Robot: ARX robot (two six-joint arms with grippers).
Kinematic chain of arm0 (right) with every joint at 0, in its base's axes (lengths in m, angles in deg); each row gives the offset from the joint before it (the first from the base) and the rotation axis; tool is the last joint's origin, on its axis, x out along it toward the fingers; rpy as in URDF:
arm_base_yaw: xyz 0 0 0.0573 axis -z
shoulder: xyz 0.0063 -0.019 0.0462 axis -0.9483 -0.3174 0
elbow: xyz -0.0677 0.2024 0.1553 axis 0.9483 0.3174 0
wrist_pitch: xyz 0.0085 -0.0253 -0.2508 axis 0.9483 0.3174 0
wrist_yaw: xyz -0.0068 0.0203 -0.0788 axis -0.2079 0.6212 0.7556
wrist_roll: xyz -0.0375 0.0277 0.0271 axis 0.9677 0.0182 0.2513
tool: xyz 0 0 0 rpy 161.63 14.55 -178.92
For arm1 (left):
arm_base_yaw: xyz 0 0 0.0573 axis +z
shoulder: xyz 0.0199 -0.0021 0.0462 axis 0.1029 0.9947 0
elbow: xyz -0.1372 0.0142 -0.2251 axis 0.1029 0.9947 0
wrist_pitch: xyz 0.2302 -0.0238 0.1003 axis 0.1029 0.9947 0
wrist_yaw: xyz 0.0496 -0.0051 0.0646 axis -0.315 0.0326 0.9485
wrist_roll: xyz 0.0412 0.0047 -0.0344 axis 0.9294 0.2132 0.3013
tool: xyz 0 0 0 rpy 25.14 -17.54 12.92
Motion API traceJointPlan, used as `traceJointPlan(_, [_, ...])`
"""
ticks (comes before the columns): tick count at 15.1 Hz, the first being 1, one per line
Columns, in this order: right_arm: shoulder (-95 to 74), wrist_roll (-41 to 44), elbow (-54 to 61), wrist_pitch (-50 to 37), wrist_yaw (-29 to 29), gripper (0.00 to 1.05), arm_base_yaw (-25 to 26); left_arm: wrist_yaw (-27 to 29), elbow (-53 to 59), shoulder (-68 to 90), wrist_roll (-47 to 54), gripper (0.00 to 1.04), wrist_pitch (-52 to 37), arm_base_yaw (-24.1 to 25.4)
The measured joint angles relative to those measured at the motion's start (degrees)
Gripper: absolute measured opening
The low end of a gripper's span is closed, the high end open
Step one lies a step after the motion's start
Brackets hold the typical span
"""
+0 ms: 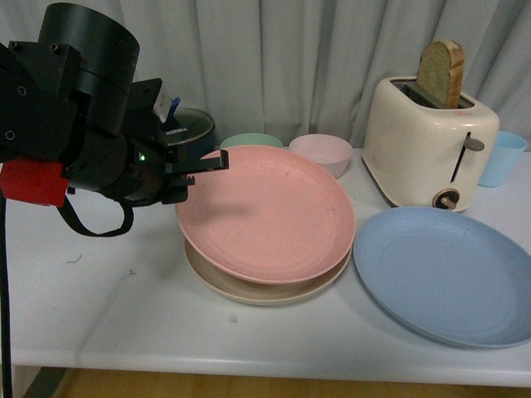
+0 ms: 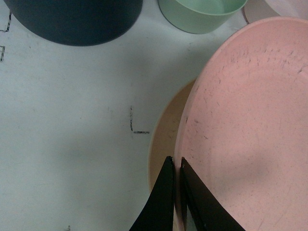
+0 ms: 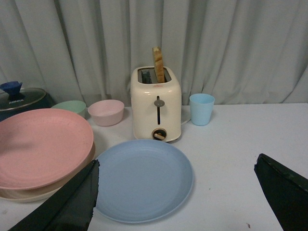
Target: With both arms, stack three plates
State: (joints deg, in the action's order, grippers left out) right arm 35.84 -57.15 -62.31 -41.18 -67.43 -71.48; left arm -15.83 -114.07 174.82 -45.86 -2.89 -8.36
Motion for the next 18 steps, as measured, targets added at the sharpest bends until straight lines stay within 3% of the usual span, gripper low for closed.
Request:
traceJointPlan(6, [0.0,0.0,0.0,0.0,0.0,0.98,0.0,1.7,0.0,2.1,0.2,0.06,-0.3,-0.9])
traceJointPlan(11, [0.0,0.0,0.0,0.0,0.0,0.98,0.0,-2.5,1.7,-0.2,-5.3,0.62,-4.1,0.5])
traceJointPlan(14, [0.0,0.0,0.0,0.0,0.0,0.98,0.0,-2.1,9.0,-12.7,-7.2,0.99,-13.9,1.2])
traceJointPlan(18, [0.0,0.0,0.0,0.0,0.0,0.98,0.0,-0.4,20.8,-32.4,-3.5,0.97,-18.9,3.0])
